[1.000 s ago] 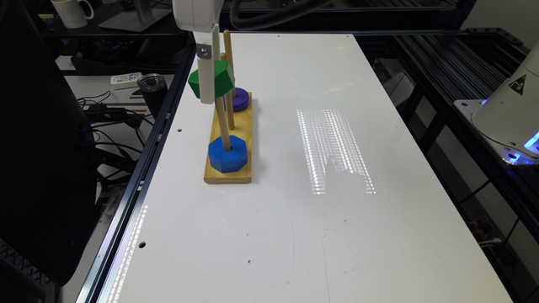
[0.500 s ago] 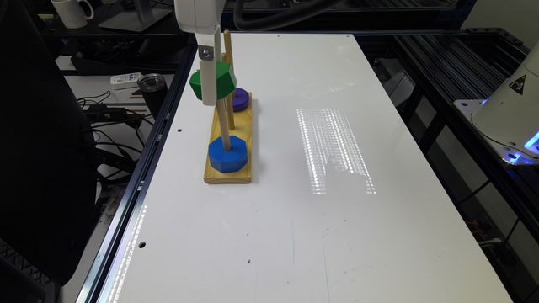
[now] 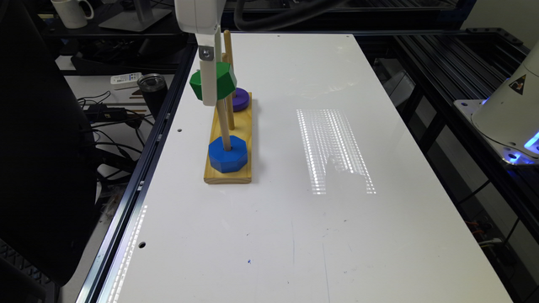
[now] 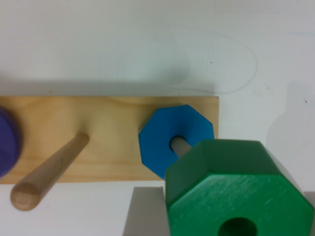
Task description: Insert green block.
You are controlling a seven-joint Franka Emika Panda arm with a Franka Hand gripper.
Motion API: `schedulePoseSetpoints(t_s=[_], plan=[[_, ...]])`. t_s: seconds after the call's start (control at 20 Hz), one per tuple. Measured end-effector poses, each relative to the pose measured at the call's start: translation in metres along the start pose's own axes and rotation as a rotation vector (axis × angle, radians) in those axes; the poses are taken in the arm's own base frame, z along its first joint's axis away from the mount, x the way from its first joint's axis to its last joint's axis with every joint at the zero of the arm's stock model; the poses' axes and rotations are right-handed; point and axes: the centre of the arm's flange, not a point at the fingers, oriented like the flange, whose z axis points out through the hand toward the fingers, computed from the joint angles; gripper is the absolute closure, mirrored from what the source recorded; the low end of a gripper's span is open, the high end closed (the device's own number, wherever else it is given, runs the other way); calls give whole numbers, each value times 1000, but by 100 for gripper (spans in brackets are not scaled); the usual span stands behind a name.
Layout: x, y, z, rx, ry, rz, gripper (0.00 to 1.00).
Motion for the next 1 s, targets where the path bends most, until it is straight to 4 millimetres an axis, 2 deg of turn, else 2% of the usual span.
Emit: schedulePoseSetpoints(t_s=[1.0], plan=[[-4,3,9,-11,-10,-2,100]])
